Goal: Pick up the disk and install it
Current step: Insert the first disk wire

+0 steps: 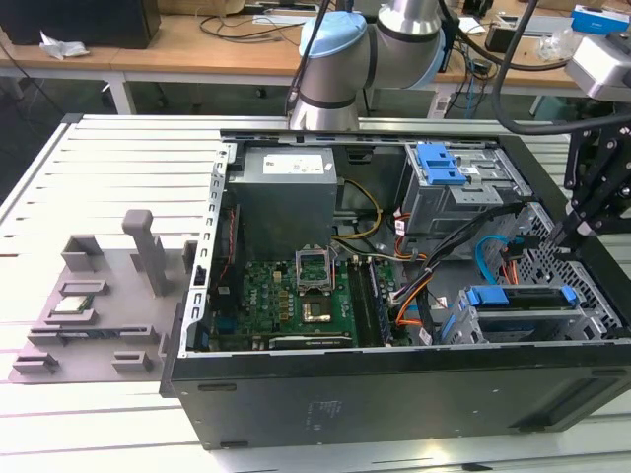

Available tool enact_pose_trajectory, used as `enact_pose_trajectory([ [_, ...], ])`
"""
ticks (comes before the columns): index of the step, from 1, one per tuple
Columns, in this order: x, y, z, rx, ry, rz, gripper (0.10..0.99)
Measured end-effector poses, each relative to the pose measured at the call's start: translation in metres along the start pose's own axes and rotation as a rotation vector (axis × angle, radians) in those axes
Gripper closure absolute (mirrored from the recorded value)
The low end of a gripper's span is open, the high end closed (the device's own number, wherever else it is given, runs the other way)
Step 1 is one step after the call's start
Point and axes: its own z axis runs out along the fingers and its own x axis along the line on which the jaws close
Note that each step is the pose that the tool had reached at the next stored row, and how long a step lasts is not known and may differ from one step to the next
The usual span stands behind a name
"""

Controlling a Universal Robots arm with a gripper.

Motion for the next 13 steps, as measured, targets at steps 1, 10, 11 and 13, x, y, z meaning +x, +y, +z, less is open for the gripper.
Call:
enact_pose_trajectory([
  [1,-0.0006,-0.0005,0.0006,0.000,-0.0001,0.000,0.980],
  [10,-0.0145,0.0001,0.0122,0.000,-0.0001,0.000,0.980],
  [11,-0.0184,0.0011,0.0131,0.000,0.0001,0.000,0.980],
  [13,-0.0214,0.0017,0.0146,0.000,0.0000,0.000,0.980],
])
